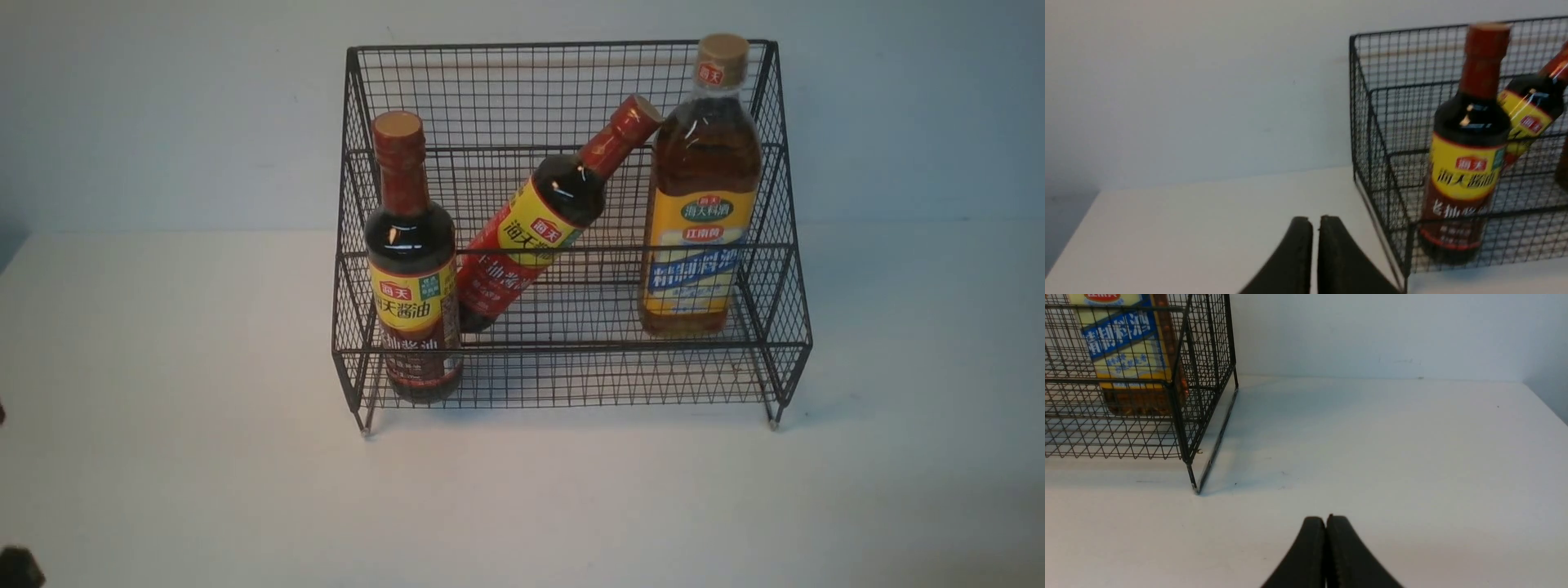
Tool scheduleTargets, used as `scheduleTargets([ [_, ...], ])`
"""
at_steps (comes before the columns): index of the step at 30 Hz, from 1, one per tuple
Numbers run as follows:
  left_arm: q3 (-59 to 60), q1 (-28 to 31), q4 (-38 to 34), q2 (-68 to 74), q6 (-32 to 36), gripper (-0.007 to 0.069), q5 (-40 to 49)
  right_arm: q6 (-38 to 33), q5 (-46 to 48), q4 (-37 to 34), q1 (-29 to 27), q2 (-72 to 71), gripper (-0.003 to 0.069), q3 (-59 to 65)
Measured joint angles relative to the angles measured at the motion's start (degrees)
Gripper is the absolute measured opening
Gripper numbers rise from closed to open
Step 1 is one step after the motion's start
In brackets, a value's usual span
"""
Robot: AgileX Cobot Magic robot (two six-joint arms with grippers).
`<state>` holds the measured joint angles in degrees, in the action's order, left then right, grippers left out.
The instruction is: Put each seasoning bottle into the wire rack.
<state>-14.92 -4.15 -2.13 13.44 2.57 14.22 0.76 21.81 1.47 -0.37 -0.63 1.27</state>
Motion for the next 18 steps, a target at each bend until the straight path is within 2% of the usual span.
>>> scheduleTargets([
  [4, 5.75, 1.33, 0.00, -5.28, 0.00, 0.0008, -0.05, 0.00, 0.00, 0.00, 0.00, 0.00, -0.0010, 0.00],
  [18, 6.46, 1.33, -2.68, -7.17, 0.00, 0.0008, -3.12, 0.00, 0.00, 0.00, 0.00, 0.00, -0.0010, 0.00],
])
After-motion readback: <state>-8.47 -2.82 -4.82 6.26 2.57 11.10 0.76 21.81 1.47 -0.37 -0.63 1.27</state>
